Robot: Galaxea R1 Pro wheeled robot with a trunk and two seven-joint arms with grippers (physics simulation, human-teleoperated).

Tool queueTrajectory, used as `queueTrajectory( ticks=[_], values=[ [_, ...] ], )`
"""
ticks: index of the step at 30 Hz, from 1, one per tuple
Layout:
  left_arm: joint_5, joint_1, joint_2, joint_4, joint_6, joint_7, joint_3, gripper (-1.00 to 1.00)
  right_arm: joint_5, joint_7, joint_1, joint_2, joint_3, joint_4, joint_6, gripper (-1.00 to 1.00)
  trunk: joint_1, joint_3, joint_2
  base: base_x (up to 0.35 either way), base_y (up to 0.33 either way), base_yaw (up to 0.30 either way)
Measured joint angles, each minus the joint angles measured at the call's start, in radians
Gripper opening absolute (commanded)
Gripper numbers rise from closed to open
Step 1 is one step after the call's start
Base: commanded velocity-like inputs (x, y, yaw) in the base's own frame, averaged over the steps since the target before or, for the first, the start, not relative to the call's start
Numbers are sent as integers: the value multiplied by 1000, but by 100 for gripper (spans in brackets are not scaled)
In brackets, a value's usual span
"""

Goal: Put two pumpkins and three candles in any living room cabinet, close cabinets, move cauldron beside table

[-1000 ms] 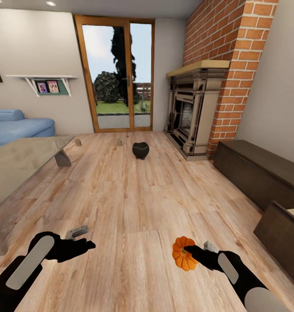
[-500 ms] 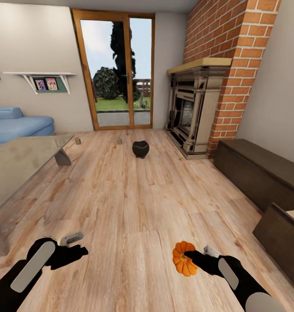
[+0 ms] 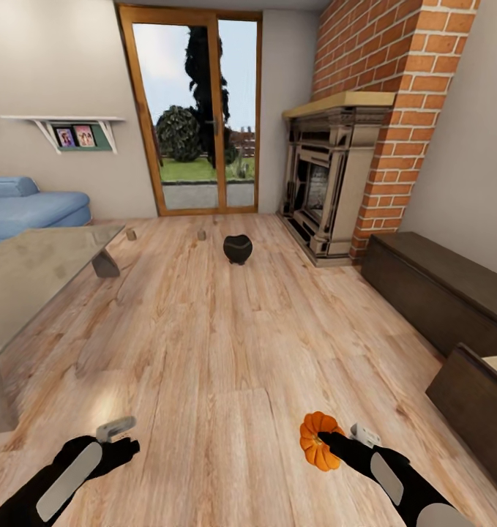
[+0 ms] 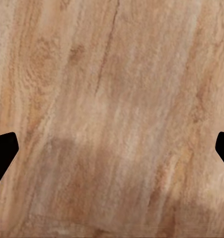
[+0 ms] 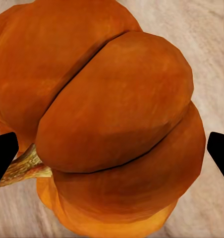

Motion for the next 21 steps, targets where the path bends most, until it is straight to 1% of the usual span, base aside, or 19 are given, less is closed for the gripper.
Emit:
queueTrajectory(
  ticks=[1,2,3,5,8,13,18,19,21],
  values=[
    [-18,0,0,22,-39,-31,-26,100,1,0,0,0,0,0,-1,-100,-4,1,7,0,0,0],
    [-36,0,-1,45,-70,-58,-44,100,1,-1,0,1,0,0,-1,-100,-8,3,14,0,0,0],
    [-48,0,-1,64,-90,-77,-56,100,2,-2,0,2,0,0,-2,-100,-12,4,21,0,0,0],
    [-61,0,-2,99,-112,-97,-67,100,3,-2,0,2,0,0,-3,-100,-19,7,35,0,0,0],
    [-66,0,-2,124,-126,-107,-69,100,4,-2,0,1,0,2,-4,-100,-31,12,56,0,0,0],
    [-64,0,-1,133,-150,-110,-71,100,6,-2,0,3,0,17,-5,-100,-50,19,91,0,0,0],
    [-61,0,-2,135,-156,-110,-74,100,5,-2,0,3,0,22,-5,-100,-69,27,126,0,0,0],
    [-61,0,-2,140,-156,-111,-75,100,6,-2,0,3,0,26,-6,-100,-73,28,133,0,0,0],
    [-65,0,-3,184,-157,-111,-76,100,7,-3,0,4,1,38,-10,-100,-81,31,147,0,0,0]
  ],
)
